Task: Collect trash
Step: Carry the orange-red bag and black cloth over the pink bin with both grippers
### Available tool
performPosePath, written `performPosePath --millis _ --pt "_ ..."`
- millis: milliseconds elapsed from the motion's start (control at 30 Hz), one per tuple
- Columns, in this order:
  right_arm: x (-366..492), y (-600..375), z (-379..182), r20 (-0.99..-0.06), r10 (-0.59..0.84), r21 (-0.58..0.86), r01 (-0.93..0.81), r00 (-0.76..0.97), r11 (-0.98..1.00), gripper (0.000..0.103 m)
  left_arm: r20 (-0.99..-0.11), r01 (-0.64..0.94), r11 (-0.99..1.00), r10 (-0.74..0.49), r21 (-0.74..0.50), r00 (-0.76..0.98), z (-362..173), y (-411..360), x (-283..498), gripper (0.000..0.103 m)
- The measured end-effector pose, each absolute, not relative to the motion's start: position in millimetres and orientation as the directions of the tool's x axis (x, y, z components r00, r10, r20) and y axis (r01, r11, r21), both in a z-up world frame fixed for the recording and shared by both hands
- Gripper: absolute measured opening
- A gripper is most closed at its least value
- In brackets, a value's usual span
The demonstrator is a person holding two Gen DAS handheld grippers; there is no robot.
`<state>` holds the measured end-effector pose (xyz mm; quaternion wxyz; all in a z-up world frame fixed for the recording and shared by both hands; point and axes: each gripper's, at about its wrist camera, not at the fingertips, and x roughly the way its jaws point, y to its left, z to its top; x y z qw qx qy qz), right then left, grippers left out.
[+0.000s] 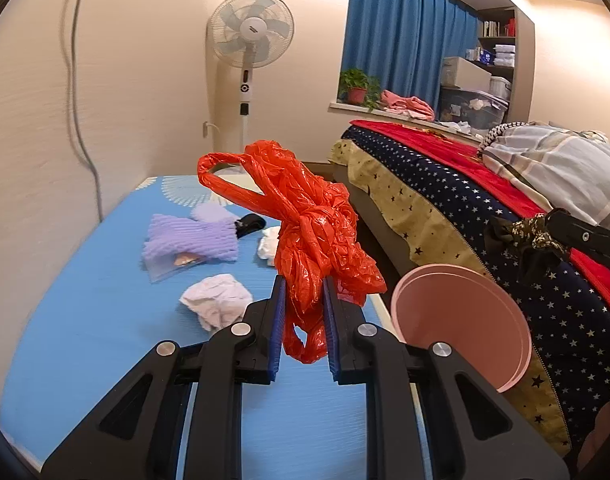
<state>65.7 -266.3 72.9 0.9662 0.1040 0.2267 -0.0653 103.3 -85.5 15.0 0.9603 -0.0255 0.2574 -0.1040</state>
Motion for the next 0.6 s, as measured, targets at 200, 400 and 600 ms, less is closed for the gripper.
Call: performPosePath --millis 200,400,600 --pt "68.8 -279.6 68.4 -0.458 -0.127 0.159 0.221 0.880 0.962 0.001 -0.486 0.207 0.973 -0.229 -0.099 0.843 12.1 -100.0 106.1 0.018" --pt "72.4 -290.3 64.0 -0.458 -0.178 0.128 0.263 0.871 0.956 0.001 -0.491 0.231 0.968 -0.250 -0.101 0.835 8.2 -113.5 110.3 0.018" --pt "76.6 -298.4 58.5 -0.467 -0.203 0.128 0.293 0.861 0.948 0.001 -0.501 0.252 0.962 -0.270 -0.106 0.822 1.6 -125.5 115.8 0.018"
